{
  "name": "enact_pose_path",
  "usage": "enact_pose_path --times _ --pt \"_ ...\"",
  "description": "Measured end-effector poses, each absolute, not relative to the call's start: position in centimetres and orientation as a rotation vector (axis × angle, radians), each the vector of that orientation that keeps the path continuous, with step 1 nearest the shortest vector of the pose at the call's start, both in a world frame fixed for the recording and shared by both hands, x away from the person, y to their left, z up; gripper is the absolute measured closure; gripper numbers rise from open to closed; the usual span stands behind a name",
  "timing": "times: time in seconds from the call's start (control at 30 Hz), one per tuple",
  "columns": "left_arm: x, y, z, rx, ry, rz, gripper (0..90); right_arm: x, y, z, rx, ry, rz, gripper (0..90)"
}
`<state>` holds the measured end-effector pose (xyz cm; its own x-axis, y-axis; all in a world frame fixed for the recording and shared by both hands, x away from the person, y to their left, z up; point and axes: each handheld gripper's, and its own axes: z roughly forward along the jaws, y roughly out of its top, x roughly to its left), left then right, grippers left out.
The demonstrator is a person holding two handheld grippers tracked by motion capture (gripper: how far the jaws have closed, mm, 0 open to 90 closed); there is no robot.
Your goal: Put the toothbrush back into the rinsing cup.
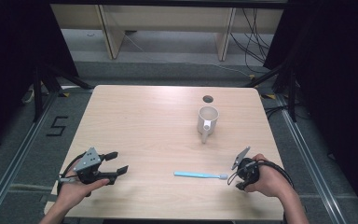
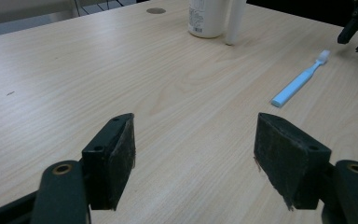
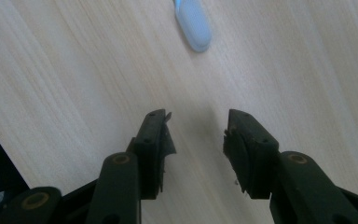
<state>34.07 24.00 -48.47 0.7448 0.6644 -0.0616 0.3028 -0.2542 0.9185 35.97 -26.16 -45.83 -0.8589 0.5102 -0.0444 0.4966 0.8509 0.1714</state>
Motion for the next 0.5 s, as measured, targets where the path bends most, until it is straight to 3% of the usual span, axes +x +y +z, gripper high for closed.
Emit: enact_pose_path --times 0.5 --pt "34.3 23.7 -48.2 1.866 0.731 0.408 28.8 37.2 -24.5 -45.2 0.741 2.953 0.22 58.6"
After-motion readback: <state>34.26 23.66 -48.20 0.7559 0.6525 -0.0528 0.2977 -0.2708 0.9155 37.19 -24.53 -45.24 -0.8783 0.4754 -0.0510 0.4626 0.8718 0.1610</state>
